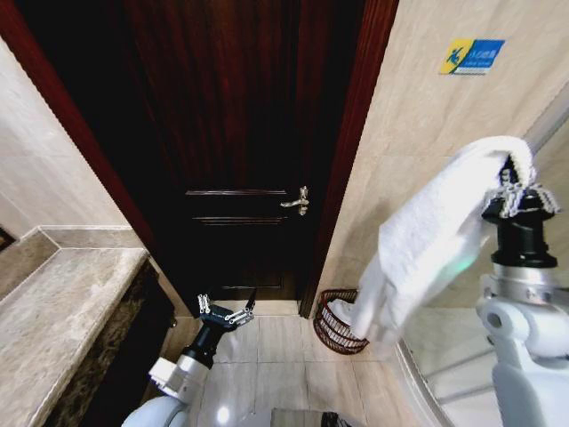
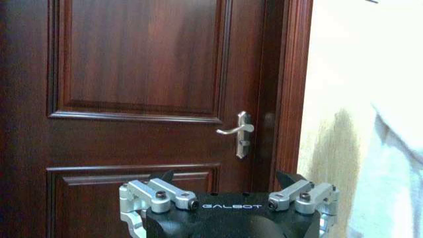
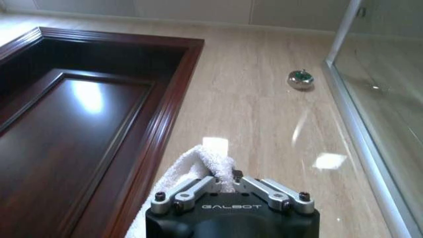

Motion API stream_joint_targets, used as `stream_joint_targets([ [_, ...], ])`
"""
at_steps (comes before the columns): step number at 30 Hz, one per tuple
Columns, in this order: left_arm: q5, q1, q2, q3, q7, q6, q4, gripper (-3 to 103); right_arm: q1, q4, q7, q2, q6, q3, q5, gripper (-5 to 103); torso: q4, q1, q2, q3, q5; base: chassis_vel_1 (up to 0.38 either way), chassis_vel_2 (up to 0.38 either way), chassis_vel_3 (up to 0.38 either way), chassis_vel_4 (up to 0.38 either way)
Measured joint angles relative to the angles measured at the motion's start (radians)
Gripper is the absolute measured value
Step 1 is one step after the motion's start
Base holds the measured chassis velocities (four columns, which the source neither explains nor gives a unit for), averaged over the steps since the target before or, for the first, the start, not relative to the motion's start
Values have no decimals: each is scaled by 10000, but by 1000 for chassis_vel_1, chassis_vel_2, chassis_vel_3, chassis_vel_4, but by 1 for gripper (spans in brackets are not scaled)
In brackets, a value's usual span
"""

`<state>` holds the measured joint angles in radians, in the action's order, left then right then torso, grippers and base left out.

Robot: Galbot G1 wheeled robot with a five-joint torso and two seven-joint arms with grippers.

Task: Discard the used towel into the hamper.

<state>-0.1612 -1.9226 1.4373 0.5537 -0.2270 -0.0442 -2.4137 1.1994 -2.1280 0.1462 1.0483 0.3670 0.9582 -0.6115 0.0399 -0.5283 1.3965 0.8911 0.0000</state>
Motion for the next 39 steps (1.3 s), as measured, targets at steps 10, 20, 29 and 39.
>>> stream_joint_targets([
  [10, 0, 0, 0, 0, 0, 0, 0, 100, -1093, 964, 199, -229, 151, -538, 41, 3, -1, 0, 0, -1, 0, 0, 0, 0, 0],
  [20, 0, 0, 0, 0, 0, 0, 0, 100, -2033, 1891, 243, -349, 274, -1154, 112, 3, -1, 0, 0, -1, 1, 0, 0, 0, 0],
  [29, 0, 0, 0, 0, 0, 0, 0, 100, -2973, 2862, 316, -374, 335, -1722, 195, 3, -1, 0, 0, -1, 0, 0, 0, 0, 0],
  [39, 0, 0, 0, 0, 0, 0, 0, 100, -3720, 3783, 440, -455, 551, -2018, 313, 3, 0, 0, 0, -1, -2, 0, 0, 0, 0],
])
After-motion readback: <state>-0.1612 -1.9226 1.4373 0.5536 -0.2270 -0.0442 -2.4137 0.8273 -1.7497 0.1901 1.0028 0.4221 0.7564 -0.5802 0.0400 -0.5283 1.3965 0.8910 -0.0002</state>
